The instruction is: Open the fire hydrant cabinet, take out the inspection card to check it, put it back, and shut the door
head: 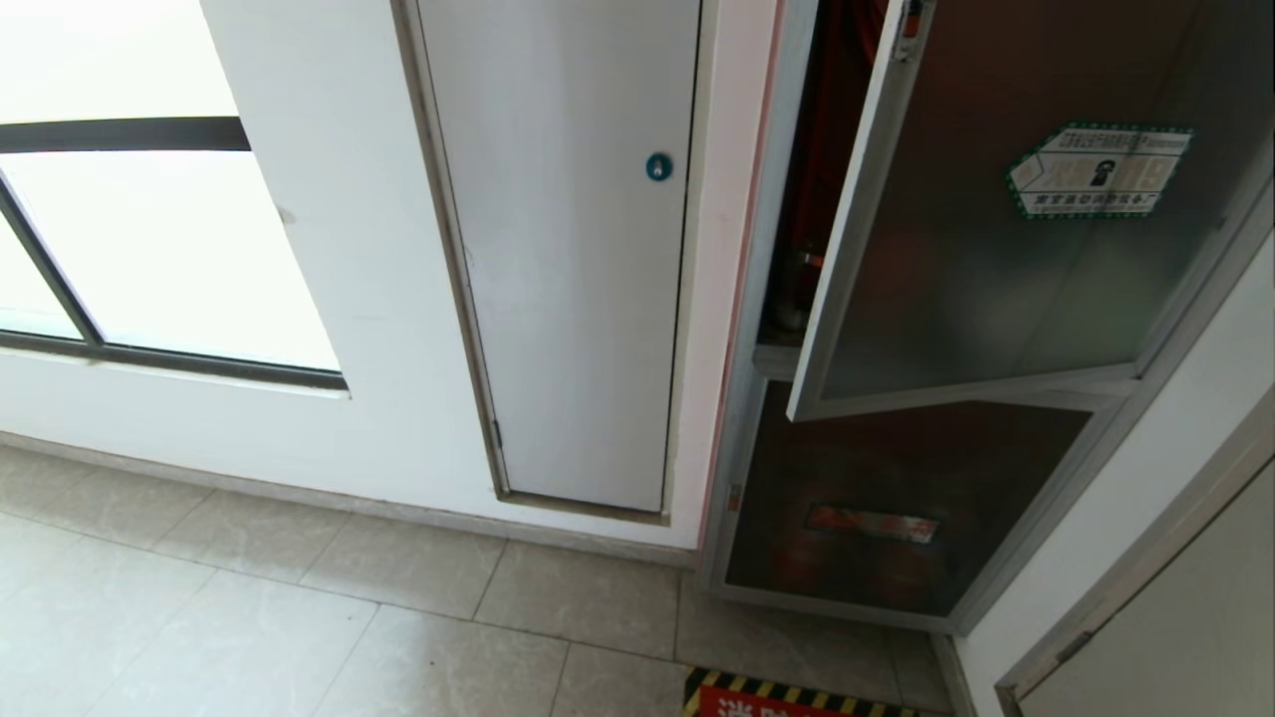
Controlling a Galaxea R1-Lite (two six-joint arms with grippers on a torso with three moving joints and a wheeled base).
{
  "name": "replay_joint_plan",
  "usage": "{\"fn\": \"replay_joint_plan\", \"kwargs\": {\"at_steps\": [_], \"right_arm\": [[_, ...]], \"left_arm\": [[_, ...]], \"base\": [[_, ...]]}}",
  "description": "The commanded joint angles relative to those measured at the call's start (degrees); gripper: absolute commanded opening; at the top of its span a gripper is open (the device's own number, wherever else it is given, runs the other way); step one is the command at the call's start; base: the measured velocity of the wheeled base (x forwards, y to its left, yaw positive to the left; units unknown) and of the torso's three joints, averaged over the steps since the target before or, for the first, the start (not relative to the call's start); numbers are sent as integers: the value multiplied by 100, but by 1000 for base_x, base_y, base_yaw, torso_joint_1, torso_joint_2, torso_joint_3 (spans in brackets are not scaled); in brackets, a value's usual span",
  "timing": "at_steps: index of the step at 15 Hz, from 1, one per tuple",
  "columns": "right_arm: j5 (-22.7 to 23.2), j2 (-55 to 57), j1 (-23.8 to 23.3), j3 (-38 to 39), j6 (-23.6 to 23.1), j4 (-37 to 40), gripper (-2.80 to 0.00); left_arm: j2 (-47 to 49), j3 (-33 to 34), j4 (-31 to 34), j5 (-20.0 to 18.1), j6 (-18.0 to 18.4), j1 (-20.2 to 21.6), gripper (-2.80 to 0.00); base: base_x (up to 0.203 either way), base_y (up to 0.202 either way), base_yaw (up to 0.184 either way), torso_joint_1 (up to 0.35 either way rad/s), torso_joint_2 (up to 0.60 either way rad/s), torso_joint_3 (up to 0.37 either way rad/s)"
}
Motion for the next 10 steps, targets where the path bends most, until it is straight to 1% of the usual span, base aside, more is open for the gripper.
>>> {"fn": "replay_joint_plan", "kwargs": {"at_steps": [1, 3, 5, 8, 10], "right_arm": [[-6, 19, 40, -39, -49, -35, -280], [19, 351, 40, -301, -73, -107, -280], [94, 1054, 69, -638, -60, -283, -280], [399, 2422, 303, -1246, -49, -834, -280], [688, 3424, 566, -1694, -49, -1330, -280]], "left_arm": [[7, 0, -1, 0, -1, 3, -280], [7, 0, -1, 1, -1, 3, -280], [7, 0, -1, 0, -1, 3, -280], [7, 0, -1, 0, -1, 3, -280], [7, 0, -1, 0, -1, 3, -280]], "base": [[0, 0, 0, 0, 0, 0], [0, 0, 0, 0, 0, 0], [0, 0, 0, 0, 0, 0], [0, 0, 0, 0, 0, 0], [0, 0, 0, 0, 0, 0]]}}
